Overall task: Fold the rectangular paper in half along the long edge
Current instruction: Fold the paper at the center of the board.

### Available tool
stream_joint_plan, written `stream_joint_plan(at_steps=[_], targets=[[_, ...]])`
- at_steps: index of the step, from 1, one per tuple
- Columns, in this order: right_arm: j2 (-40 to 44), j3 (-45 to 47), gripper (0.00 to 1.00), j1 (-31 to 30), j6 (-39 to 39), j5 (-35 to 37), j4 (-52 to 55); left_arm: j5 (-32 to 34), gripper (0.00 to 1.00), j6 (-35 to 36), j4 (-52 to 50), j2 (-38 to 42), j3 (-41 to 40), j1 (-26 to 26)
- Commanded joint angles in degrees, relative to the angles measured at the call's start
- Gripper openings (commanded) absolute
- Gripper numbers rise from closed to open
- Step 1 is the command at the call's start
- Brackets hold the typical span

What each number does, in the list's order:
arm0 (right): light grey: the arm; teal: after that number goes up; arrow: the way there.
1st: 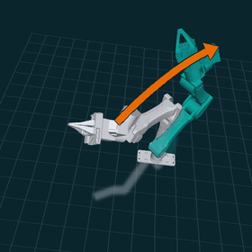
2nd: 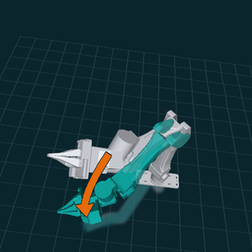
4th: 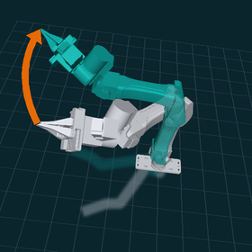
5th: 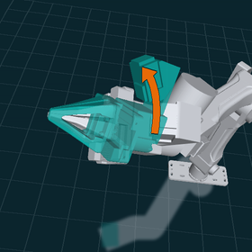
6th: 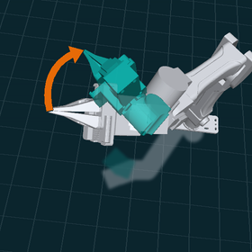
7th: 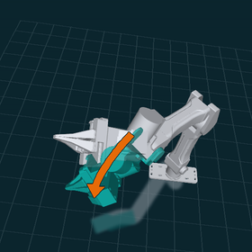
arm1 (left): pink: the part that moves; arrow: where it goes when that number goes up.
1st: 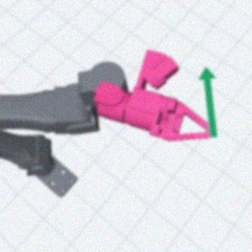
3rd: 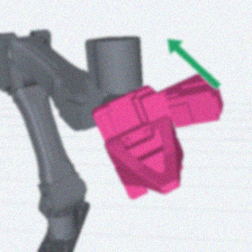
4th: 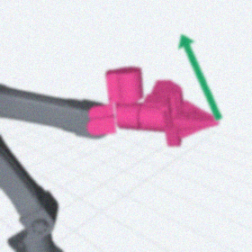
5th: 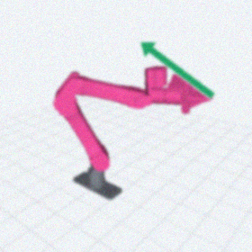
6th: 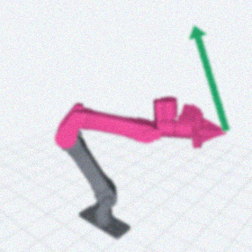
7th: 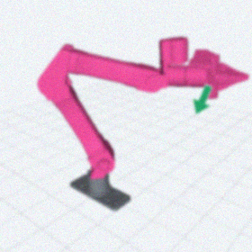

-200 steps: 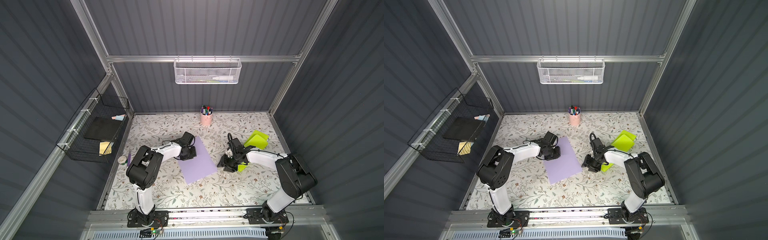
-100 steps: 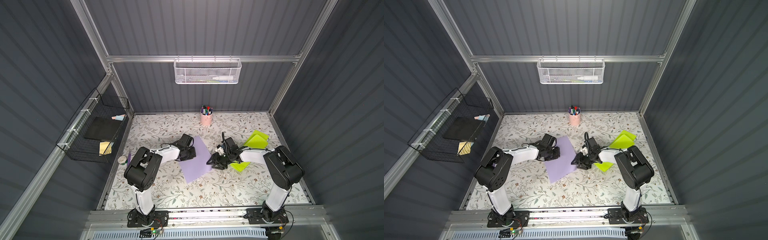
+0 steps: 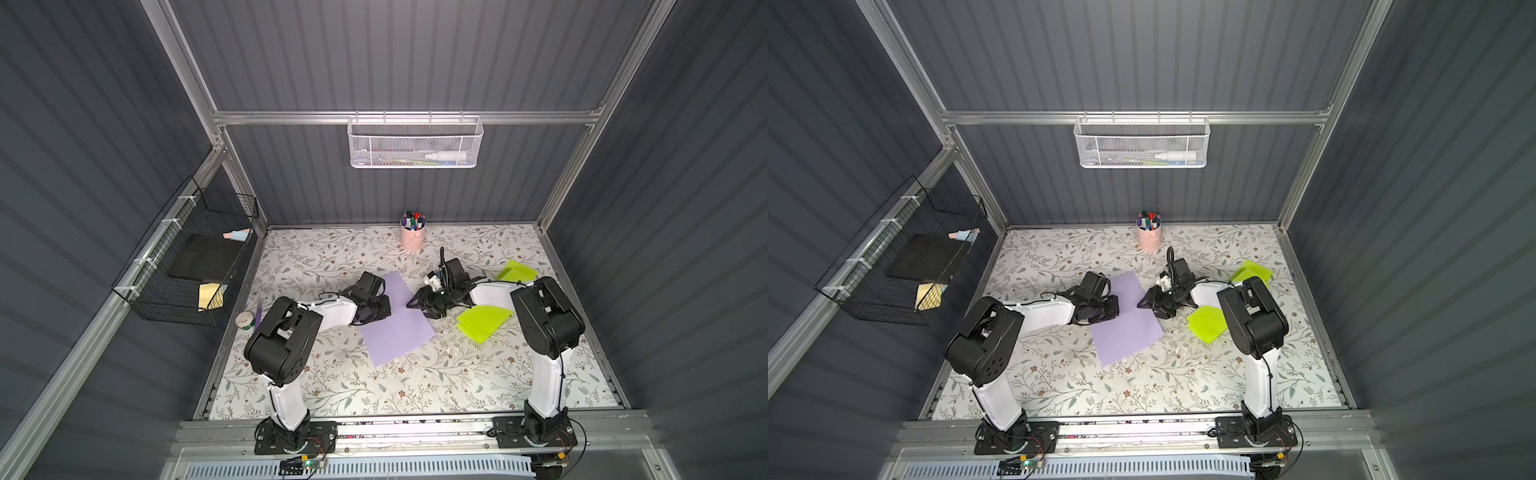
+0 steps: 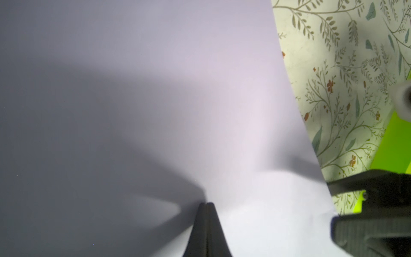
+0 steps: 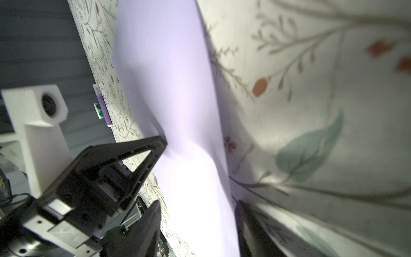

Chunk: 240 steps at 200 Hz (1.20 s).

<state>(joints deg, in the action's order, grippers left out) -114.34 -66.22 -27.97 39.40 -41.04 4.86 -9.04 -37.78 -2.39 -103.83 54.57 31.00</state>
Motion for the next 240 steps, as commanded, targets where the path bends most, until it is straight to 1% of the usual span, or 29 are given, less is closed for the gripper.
stream_joint_plan(at_steps=[1, 35, 46, 59, 83, 118, 152, 162, 191, 209, 240], targets=[[-1.61, -2.57, 0.51, 0.2, -2.23, -1.66, 2.65, 0.21, 0.0, -0.45, -9.65, -3.34, -4.78, 0.89], [-4.12, -3.59, 0.45, 0.1, -3.69, -4.75, 3.56, 0.16, 0.0, -0.36, -9.21, -3.21, -5.31, 0.98], [-4.35, -3.48, 0.42, 0.15, -4.03, -4.17, 3.97, 0.16, 0.0, -0.28, -9.12, -3.06, -5.37, 0.98], [-4.64, -3.93, 0.35, 0.1, -5.26, -2.87, 5.95, 0.08, 0.0, -0.21, -8.96, -3.13, -5.4, 0.99], [-5.86, -5.79, 0.32, 0.13, -7.84, -1.12, 8.81, -0.36, 0.0, -0.1, -8.68, -3.1, -5.49, 1.02], [-8.1, -9.89, 0.31, 0.11, -10.47, -1.24, 11.5, -0.37, 0.0, -0.01, -8.68, -2.54, -5.77, 1.08], [-10.25, -13.59, 0.21, 0.1, -12.31, -0.22, 14.87, -0.27, 0.0, -0.01, -8.68, -2.11, -6.05, 1.16], [-10.62, -13.95, 0.2, 0.11, -12.68, -0.09, 15.45, -0.25, 0.0, -0.01, -8.68, -1.96, -6.08, 1.16], [-10.14, -13.19, 0.09, 0.15, -12.71, 0.26, 15.18, -0.19, 0.0, 0.07, -8.59, -1.63, -6.06, 1.16], [-8.79, -12.17, 0.0, 0.11, -12.63, 0.46, 14.78, -0.06, 0.0, 0.33, -8.84, -1.68, -5.61, 1.17], [-3.91, -7.61, 0.0, 0.11, -10.84, 2.03, 11.84, 0.89, 0.0, 1.78, -10.91, -1.9, -2.16, 1.16]])
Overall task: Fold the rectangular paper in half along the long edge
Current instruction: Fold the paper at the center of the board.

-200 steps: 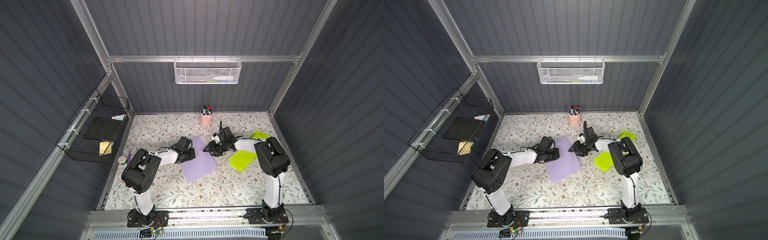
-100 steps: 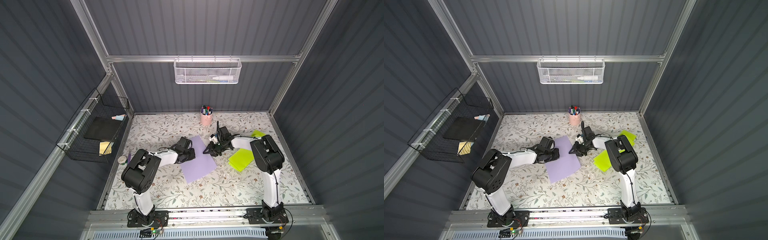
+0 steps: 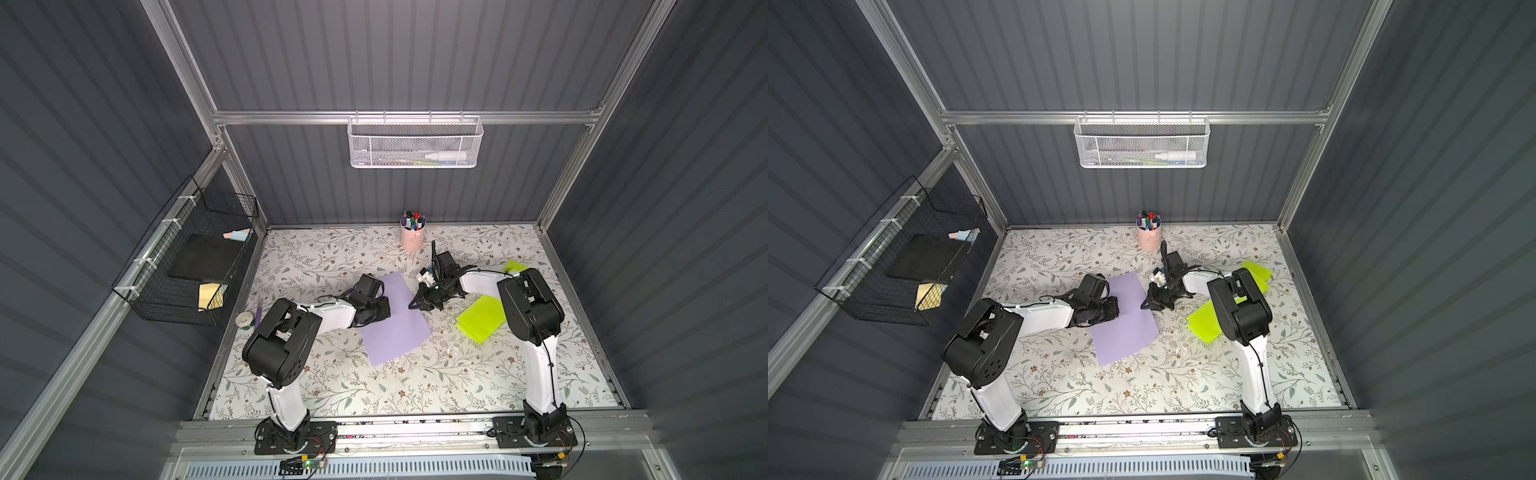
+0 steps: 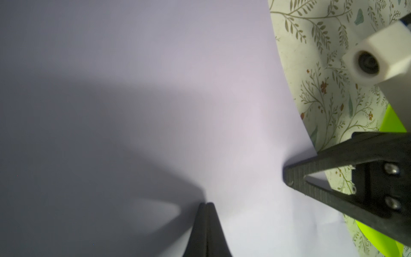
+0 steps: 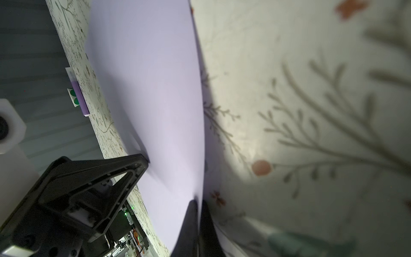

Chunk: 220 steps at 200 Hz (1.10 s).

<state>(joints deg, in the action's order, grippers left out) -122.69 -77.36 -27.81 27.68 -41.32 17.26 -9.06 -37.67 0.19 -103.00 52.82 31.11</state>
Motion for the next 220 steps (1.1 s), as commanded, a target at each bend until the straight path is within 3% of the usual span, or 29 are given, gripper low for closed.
stream_joint_plan(at_steps=[1, 12, 30, 37, 53, 72, 94, 125, 151, 181, 220], targets=[[4.64, 3.75, 0.0, -0.05, 0.97, 2.31, -0.77, 0.94, 0.0, 1.78, -13.56, -2.73, -0.25, 1.05], [6.72, 6.2, 0.0, -0.05, 2.44, 2.75, -2.75, 1.21, 0.0, 2.58, -14.45, -2.73, 1.71, 1.05], [10.3, 11.46, 0.0, -0.04, 6.28, 3.91, -7.63, 1.85, 0.11, 3.72, -15.98, -2.52, 5.63, 1.05], [11.86, 13.99, 0.0, -0.13, 8.05, 4.36, -10.23, 1.77, 0.19, 4.15, -16.33, -2.23, 7.23, 1.05], [15.85, 20.34, 0.0, -0.24, 12.74, 7.33, -16.16, 2.02, 0.52, 4.96, -17.14, -1.04, 10.39, 1.05], [20.22, 27.09, 0.0, -0.65, 17.47, 11.66, -21.66, 2.02, 0.62, 5.04, -17.61, 0.83, 12.85, 1.05], [24.2, 31.57, 0.0, -2.28, 19.61, 17.8, -22.97, 2.19, 0.59, 5.33, -18.75, 1.92, 13.64, 1.05], [28.0, 35.13, 0.0, -3.76, 21.38, 24.23, -22.54, 3.03, 0.31, 5.37, -19.07, 1.93, 10.89, 1.05], [29.9, 35.52, 0.0, -4.08, 20.74, 27.53, -19.47, 3.7, 0.19, 4.63, -18.29, 2.92, 7.43, 1.05], [32.0, 36.18, 0.0, -4.09, 20.92, 31.61, -17.24, 4.01, 0.14, 4.68, -18.47, 4.21, 5.9, 1.05], [28.74, 33.85, 0.0, -4.13, 19.29, 27.99, -17.31, 2.4, 0.11, 4.97, -16.62, 2.71, 5.88, 1.05]])
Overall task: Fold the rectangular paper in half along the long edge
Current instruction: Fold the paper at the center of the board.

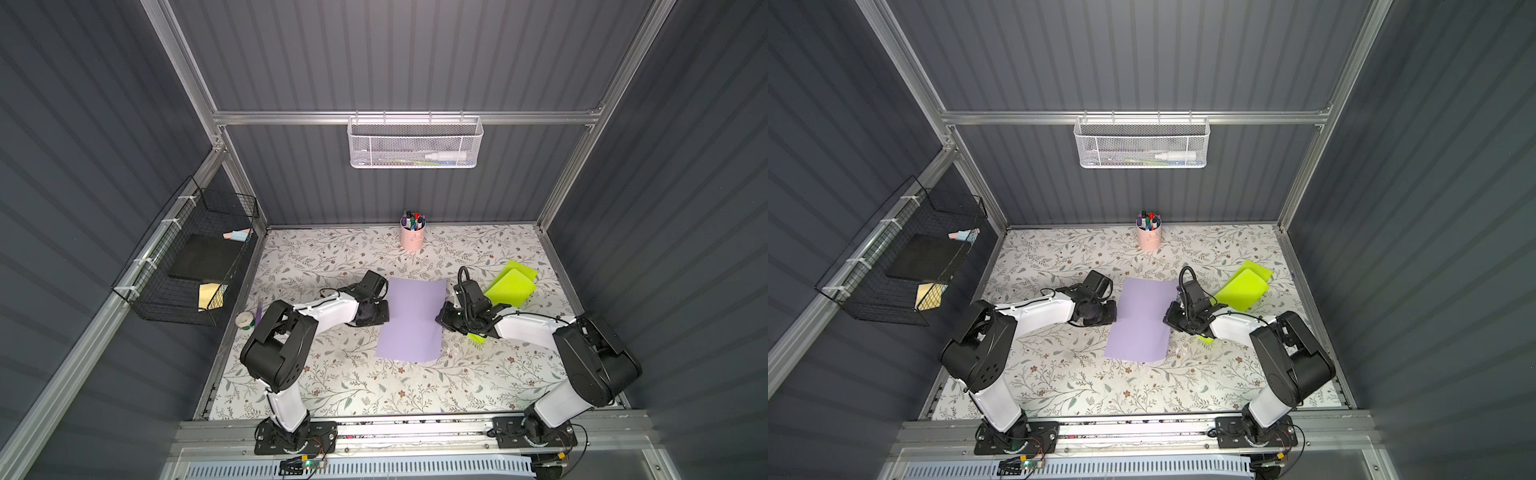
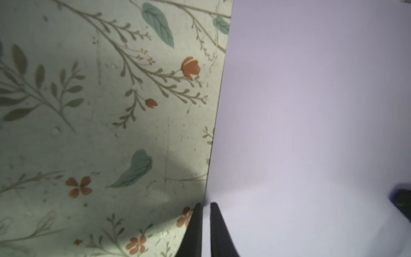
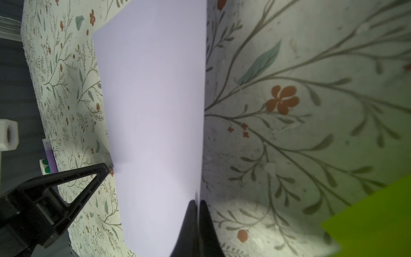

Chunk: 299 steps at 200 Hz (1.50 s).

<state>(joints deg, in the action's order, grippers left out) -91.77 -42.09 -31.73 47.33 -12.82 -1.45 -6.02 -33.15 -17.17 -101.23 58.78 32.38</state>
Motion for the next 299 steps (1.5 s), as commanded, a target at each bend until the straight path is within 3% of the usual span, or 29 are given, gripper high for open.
stream_joint_plan(at_steps=[1, 175, 299], targets=[[-2.23, -1.51, 0.0, -0.2, -0.34, -0.61, 1.43, -0.73, 0.11, 0.45, 0.73, 0.85, -0.08, -0.21], [-7.71, -20.04, 0.0, -1.71, -11.88, 0.87, 22.26, -3.34, 0.0, 1.16, 3.09, -2.9, -2.95, -0.26], [-19.98, -36.88, 0.0, -9.44, -9.39, 0.08, 27.11, -3.65, 0.0, 0.71, 3.64, -2.65, -3.43, -0.26]])
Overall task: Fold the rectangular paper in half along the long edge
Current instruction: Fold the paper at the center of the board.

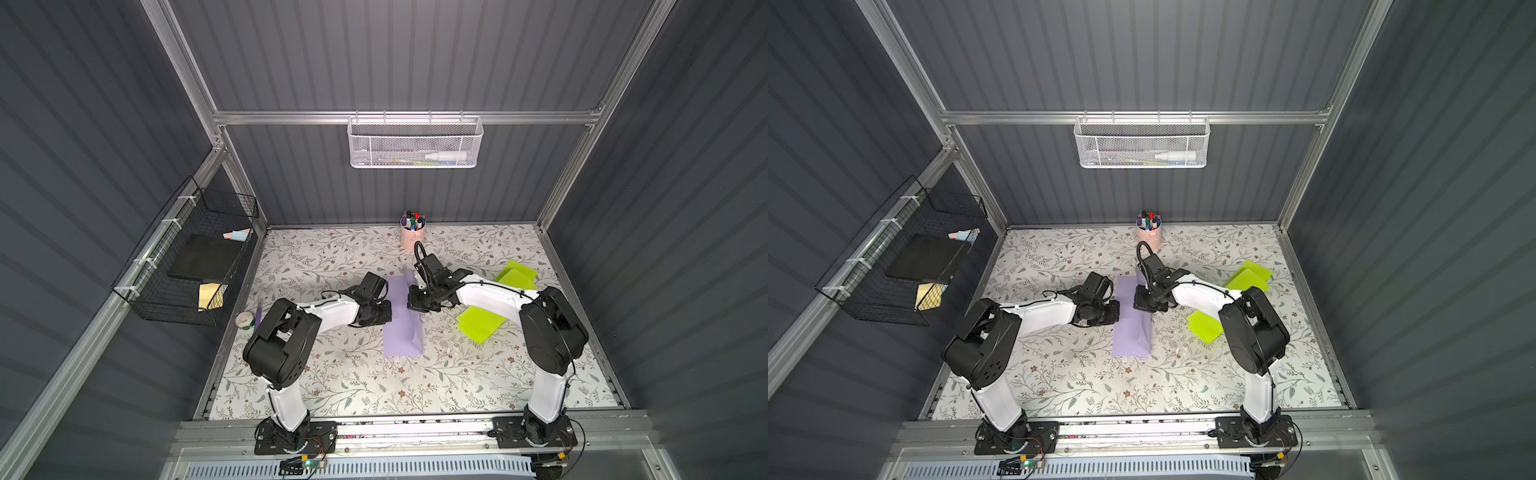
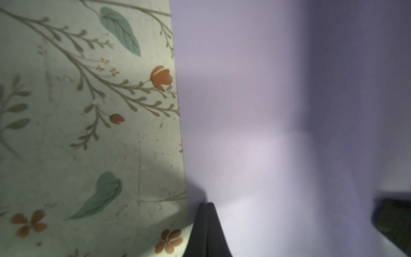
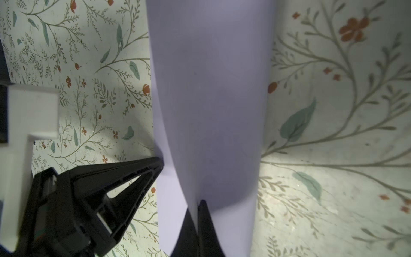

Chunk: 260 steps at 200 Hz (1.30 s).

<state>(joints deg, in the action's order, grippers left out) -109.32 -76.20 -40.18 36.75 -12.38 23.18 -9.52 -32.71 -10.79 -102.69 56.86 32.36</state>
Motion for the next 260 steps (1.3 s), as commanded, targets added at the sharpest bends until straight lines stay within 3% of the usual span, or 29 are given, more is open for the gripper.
stream_joint_plan(at_steps=[1, 111, 145, 183, 217, 245, 260], targets=[[-2.59, -2.96, 0.0, -1.1, 1.24, -0.32, 2.48, -0.15, 0.0, 0.28, -2.74, -1.19, -1.54, -0.21], [-10.53, -10.85, 0.0, -3.43, 4.12, 2.49, 6.46, 0.2, 0.0, 0.28, -3.54, -1.29, -1.27, -0.19], [-10.86, -9.44, 0.26, -3.41, 4.71, 1.18, 3.72, 0.22, 0.0, 0.28, -3.63, -1.4, -1.37, -0.19], [-11.97, -8.11, 0.32, -3.32, 5.51, -0.12, 0.93, 0.29, 0.0, 0.28, -3.8, -1.55, -1.31, -0.19], [-11.47, -5.6, 0.48, -3.15, 5.89, -2.28, -2.6, 0.47, 0.0, 0.27, -4.02, -1.54, -1.36, -0.19], [-10.97, -3.47, 0.47, -2.38, 7.04, -3.58, -4.59, 0.55, 0.0, 0.23, -4.22, -1.63, -1.3, -0.25], [-10.83, -1.76, 0.36, -1.67, 7.73, -4.96, -6.54, 0.56, 0.0, 0.28, -4.24, -1.63, -1.27, -0.21]])
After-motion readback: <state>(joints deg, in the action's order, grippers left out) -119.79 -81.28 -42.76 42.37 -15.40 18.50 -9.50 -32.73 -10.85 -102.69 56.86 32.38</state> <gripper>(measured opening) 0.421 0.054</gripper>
